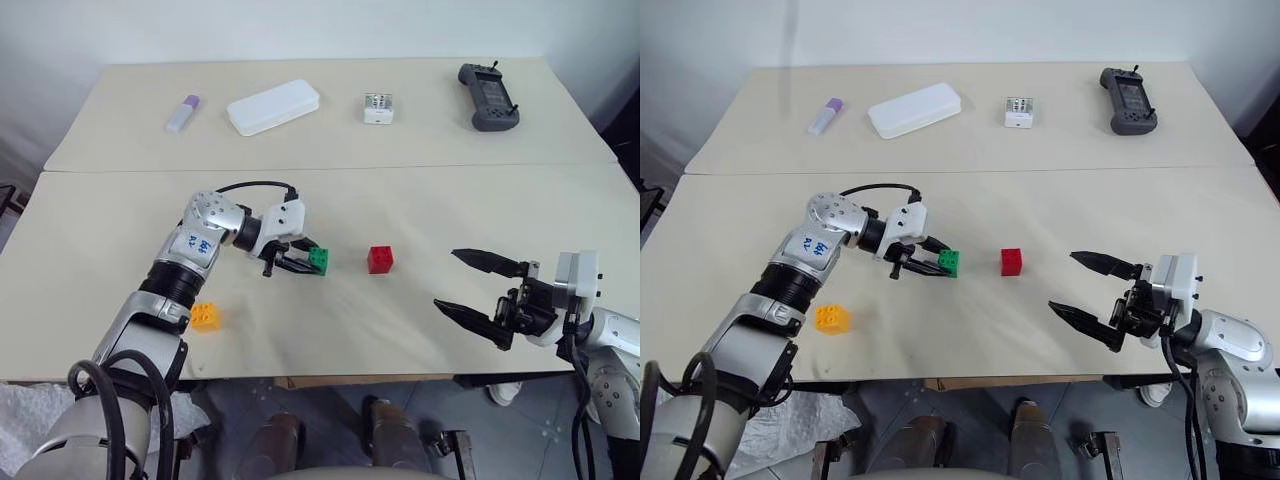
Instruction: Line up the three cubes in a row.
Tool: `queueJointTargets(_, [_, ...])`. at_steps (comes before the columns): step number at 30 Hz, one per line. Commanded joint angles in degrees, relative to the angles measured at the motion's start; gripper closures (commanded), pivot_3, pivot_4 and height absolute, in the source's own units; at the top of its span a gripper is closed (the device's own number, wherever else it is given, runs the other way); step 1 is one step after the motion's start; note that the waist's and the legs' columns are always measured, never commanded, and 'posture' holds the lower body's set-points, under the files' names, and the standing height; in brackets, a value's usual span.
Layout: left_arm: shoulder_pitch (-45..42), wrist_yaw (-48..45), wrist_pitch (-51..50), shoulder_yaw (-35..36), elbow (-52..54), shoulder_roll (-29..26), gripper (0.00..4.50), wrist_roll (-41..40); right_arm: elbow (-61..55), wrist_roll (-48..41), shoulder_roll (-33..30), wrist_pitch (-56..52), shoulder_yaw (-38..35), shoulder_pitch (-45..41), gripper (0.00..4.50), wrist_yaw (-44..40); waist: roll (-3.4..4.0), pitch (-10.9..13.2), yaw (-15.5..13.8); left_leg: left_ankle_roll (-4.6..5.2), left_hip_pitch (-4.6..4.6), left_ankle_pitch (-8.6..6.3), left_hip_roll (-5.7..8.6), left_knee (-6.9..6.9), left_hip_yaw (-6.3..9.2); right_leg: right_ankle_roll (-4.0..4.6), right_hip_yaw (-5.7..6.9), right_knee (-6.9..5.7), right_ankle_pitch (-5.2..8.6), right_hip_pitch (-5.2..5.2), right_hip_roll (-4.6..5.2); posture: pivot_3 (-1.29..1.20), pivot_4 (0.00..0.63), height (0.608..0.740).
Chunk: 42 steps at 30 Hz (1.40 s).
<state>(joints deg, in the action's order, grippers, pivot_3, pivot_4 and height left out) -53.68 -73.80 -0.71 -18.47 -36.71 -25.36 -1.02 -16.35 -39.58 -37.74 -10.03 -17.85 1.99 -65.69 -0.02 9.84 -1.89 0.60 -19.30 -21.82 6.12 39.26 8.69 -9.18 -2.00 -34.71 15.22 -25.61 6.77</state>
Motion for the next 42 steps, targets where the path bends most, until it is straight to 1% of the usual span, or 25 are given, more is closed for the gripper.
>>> queueJointTargets(1, [-1.15, -0.17, -0.91, -0.3, 0.66, 1.02, 3.01, 0.89, -2.41, -0.95, 0.35, 0.39, 0.13, 0.52, 0.0, -0.02, 0.0, 0.0, -0.04, 0.0, 0.0, 0.0, 0.0, 0.0, 0.0, 0.0, 0.0, 0.0, 0.0, 0.0, 0.0, 0.0, 0.15, 0.74])
queueJointTargets(3, [-1.22, -0.73, -0.64, -0.14, 0.78, 1.14, 2.28, 0.76, -2.47, -0.93, 0.46, 0.38, 0.48, 0.46, 0.0, 0.08, 0.0, 0.0, -0.04, 0.0, 0.0, 0.0, 0.0, 0.0, 0.0, 0.0, 0.0, -0.01, 0.0, 0.0, 0.0, 0.0, 0.15, 0.74])
queueJointTargets(5, [-1.79, 1.26, -0.21, 0.7, 0.16, 1.39, 1.75, 1.15, -2.23, -0.74, 0.64, 0.51, 0.97, 0.09, 0.0, 0.13, -0.02, 0.01, 0.04, 0.0, 0.0, 0.0, 0.0, 0.0, 0.0, 0.0, 0.0, 0.0, 0.0, 0.0, -0.01, 0.0, 0.15, 0.74])
queueJointTargets(7, [-2.19, 1.74, 0.95, 2.04, 0.16, 1.51, 1.12, 0.32, -1.82, -0.63, 0.72, 0.68, 1.45, -0.42, 0.0, 0.14, -0.02, 0.01, 0.29, 0.0, 0.0, 0.0, -0.02, 0.0, 0.0, 0.0, 0.0, 0.02, 0.0, 0.0, -0.02, 0.0, 0.15, 0.74])
queueJointTargets(9, [-2.39, 1.17, 0.89, 3.7, 0.68, 1.28, 0.49, -1.35, -1.41, -0.55, 0.81, 0.81, 1.93, -0.96, 0.0, 0.07, -0.03, 0.02, 0.38, 0.0, 0.0, 0.0, -0.03, -0.01, 0.0, 0.0, 0.01, 0.02, 0.0, -0.02, -0.03, 0.0, 0.15, 0.74])
queueJointTargets(10, [-2.28, -0.55, 0.46, 4.52, 1.4, 0.57, 0.23, -2.59, -1.2, -0.57, 0.83, 0.83, 2.13, -1.27, 0.0, -0.1, -0.03, 0.02, 0.53, 0.0, 0.0, 0.0, -0.03, -0.01, 0.0, 0.0, 0.01, 0.03, 0.0, -0.02, -0.02, 0.0, 0.15, 0.74])
queueJointTargets(13, [-1.29, -8.46, -0.05, 8.53, 4.17, -4.77, 0.23, -7.73, 0.27, -0.71, 0.64, 0.7, 2.93, -3.18, 0.0, -1.14, -0.06, 0.04, 1.05, -0.01, 0.0, 0.0, -0.08, -0.02, -0.03, 0.0, 0.0, 0.01, 0.0, -0.05, -0.06, 0.0, 0.15, 0.74])
queueJointTargets(16, [0.01, -12.17, 2.05, 11.64, 4.46, -9.23, 0.23, -10.36, 2.12, -1.61, 0.51, -0.01, 3.81, -5.58, 0.0, -2.98, -0.08, 0.05, 1.7, -0.04, 0.02, -0.01, -0.15, -0.06, -0.02, 0.01, 0.0, -0.03, 0.0, -0.09, -0.11, 0.0, 0.15, 0.74])
queueJointTargets(18, [1.27, -13.36, 4.96, 14.17, 4.38, -11.19, 0.23, -12.03, 3.23, -2.26, 0.86, -0.42, 4.37, -7.36, 0.0, -3.76, -0.07, 0.05, 1.75, -0.04, 0.02, -0.01, -0.13, -0.06, -0.01, 0.01, 0.0, -0.01, 0.0, -0.08, -0.09, 0.0, 0.15, 0.74])
queueJointTargets(19, [2.63, -13.62, 6.69, 16.64, 4.62, -12.24, 0.23, -13.71, 3.95, -2.38, 0.96, -1.04, 5.16, -8.71, 0.0, -4.13, -0.07, 0.05, 1.78, -0.04, 0.02, -0.01, -0.1, -0.04, -0.01, 0.01, 0.0, -0.02, 0.0, -0.07, -0.06, 0.0, 0.15, 0.74])
queueJointTargets(20, [4.79, -12.91, 8.46, 19.98, 4.91, -13.5, 0.23, -15.64, 4.88, -2.17, 1.29, -1.42, 6.34, -10.46, 0.0, -4.57, -0.08, 0.05, 1.96, -0.03, 0.01, -0.01, -0.07, -0.04, 0.0, 0.01, 0.0, -0.01, 0.0, -0.07, -0.03, 0.0, 0.15, 0.74])
queueJointTargets(22, [8.95, -11.33, 8.52, 23.41, 5.73, -16.69, 0.23, -16.62, 6.71, -1.55, 1.97, -1.64, 8.28, -13.48, 0.0, -5.63, -0.08, 0.05, 2.26, -0.03, 0.03, -0.01, -0.1, -0.04, -0.01, 0.01, 0.0, -0.01, 0.0, -0.07, -0.04, 0.0, 0.15, 0.74])
queueJointTargets(23, [12.72, -10.88, 6.45, 25.52, 6.94, -19.18, 0.1, -17.4, 7.24, -0.84, 2.74, -0.79, 9.58, -15.1, 0.0, -6.41, -0.08, 0.05, 2.51, -0.04, 0.03, -0.02, -0.16, -0.06, 0.0, 0.01, 0.01, 0.0, 0.01, -0.1, -0.1, 0.0, 0.15, 0.74])
queueJointTargets(25, [20.68, -8.7, 4.33, 30.96, 8.94, -22.85, 0.1, -19.36, 7.99, 0.54, 3.95, 0.79, 12.31, -17.7, 0.0, -8.5, -0.07, 0.05, 2.62, -0.08, 0.03, -0.04, -0.22, -0.1, 0.01, 0.05, 0.07, -0.02, 0.02, -0.17, -0.14, 0.0, 0.15, 0.74])
queueJointTargets(26, [24.27, -7.39, 3.48, 33.35, 9.84, -24.17, 0.1, -20.08, 8.28, 1.03, 4.31, 1.19, 13.48, -18.64, 0.0, -9.58, -0.07, 0.05, 3.3, -0.08, 0.01, -0.04, -0.21, -0.13, -0.01, 0.06, 0.09, -0.05, 0.03, -0.26, -0.14, 0.0, 0.15, 0.74])
queueJointTargets(28, [32.73, -4.6, 2.51, 38.87, 10.85, -26.19, 0.1, -21.11, 8.65, 1.92, 5.37, 1.89, 15.92, -20.44, 0.0, -11.44, -0.07, 0.05, 3.48, -0.08, 0.02, -0.07, -0.15, -0.15, 0.01, 0.11, 0.1, -0.21, 0.04, -0.41, -0.1, 0.0, 0.15, 0.74])
queueJointTargets(31, [43.94, -1.89, 3.09, 46.55, 11.29, -27.23, 0.1, -22.58, 8.69, 2.17, 7.27, 1.89, 18.58, -22.72, 0.0, -12.78, -0.08, 0.05, 3.47, -0.04, 0.01, -0.12, -0.13, -0.15, -0.03, 0.18, 0.13, -0.25, 0.02, -0.5, -0.1, 0.0, 0.15, 0.74])
queueJointTargets(36, [59.05, -0.28, 4.68, 54.66, 9.26, -27.21, 0.1, -22.88, 7.19, 2.25, 8.61, 1.43, 22.49, -24.35, 0.0, -15.62, -0.08, 0.06, 2.74, -0.06, 0.0, -0.13, -0.14, -0.12, -0.03, 0.3, 0.16, -0.25, -0.05, -0.48, -0.11, 0.0, 0.15, 0.74])
queueJointTargets(39, [64.24, -0.33, 4.32, 57.28, 13.11, -26.16, 0.1, -24.71, 6.66, 2.13, 8.56, 1.35, 23.25, -24.44, 0.0, -16.39, -0.09, 0.06, 1.74, -0.06, 0.01, -0.15, -0.16, -0.12, -0.04, 0.33, 0.17, -0.23, -0.06, -0.46, -0.12, 0.0, 0.15, 0.74])
queueJointTargets(41, [65.95, -0.16, 4.73, 57.64, 15.75, -25.59, 0.1, -25.3, 6.76, 2.01, 8.46, 1.15, 23.26, -24.59, 0.0, -16.54, -0.1, 0.05, 1.1, -0.06, 0.02, -0.16, -0.16, -0.11, -0.01, 0.34, 0.18, -0.19, -0.07, -0.39, -0.11, 0.0, 0.15, 0.74])
queueJointTargets(42, [67.37, -0.73, 3.64, 57.32, 18.83, -25.24, 0.1, -26.18, 6.92, 1.96, 8.26, 1.18, 23.08, -24.57, 0.0, -16.75, -0.1, 0.05, 0.81, -0.06, 0.03, -0.16, -0.16, -0.11, -0.02, 0.35, 0.18, -0.18, -0.08, -0.38, -0.11, 0.0, 0.15, 0.74])
